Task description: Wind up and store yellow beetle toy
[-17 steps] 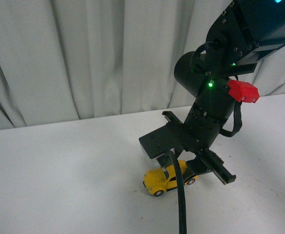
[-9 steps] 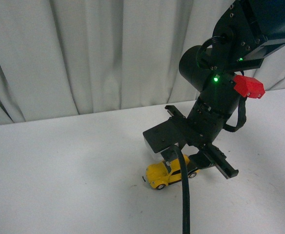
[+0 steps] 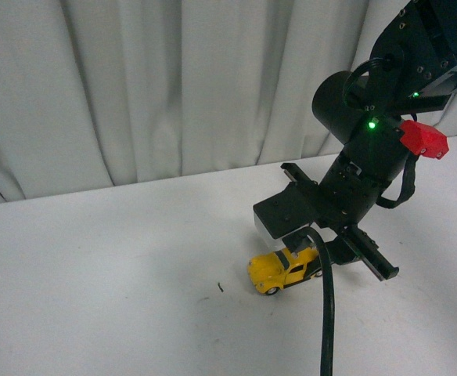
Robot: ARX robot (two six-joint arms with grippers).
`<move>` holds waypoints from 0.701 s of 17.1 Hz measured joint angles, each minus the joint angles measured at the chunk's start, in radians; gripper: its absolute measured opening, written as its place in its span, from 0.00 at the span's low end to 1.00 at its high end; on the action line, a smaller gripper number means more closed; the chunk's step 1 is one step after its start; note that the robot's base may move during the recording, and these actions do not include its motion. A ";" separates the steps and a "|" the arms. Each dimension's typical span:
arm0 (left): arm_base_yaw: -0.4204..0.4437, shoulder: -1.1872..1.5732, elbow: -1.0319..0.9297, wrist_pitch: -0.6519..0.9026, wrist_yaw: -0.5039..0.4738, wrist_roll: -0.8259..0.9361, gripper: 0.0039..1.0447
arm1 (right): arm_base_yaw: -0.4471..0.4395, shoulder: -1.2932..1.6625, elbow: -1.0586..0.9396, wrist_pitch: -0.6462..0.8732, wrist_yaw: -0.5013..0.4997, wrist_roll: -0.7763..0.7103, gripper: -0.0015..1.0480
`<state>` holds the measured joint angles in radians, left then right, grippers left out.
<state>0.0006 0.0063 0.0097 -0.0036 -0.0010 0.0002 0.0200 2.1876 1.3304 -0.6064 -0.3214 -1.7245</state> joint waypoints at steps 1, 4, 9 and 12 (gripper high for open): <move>0.000 0.000 0.000 0.000 0.000 0.000 0.94 | -0.013 -0.005 -0.012 0.008 -0.009 0.000 0.40; 0.000 0.000 0.000 0.000 0.000 0.000 0.94 | -0.064 -0.020 -0.057 0.030 -0.044 -0.001 0.40; 0.000 0.000 0.000 0.000 0.000 0.000 0.94 | -0.196 -0.045 -0.132 0.044 -0.102 -0.002 0.40; 0.000 0.000 0.000 0.000 0.000 0.000 0.94 | -0.240 -0.053 -0.147 0.040 -0.108 -0.002 0.40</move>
<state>0.0006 0.0063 0.0097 -0.0036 -0.0006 0.0002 -0.2199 2.1349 1.1835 -0.5667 -0.4290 -1.7260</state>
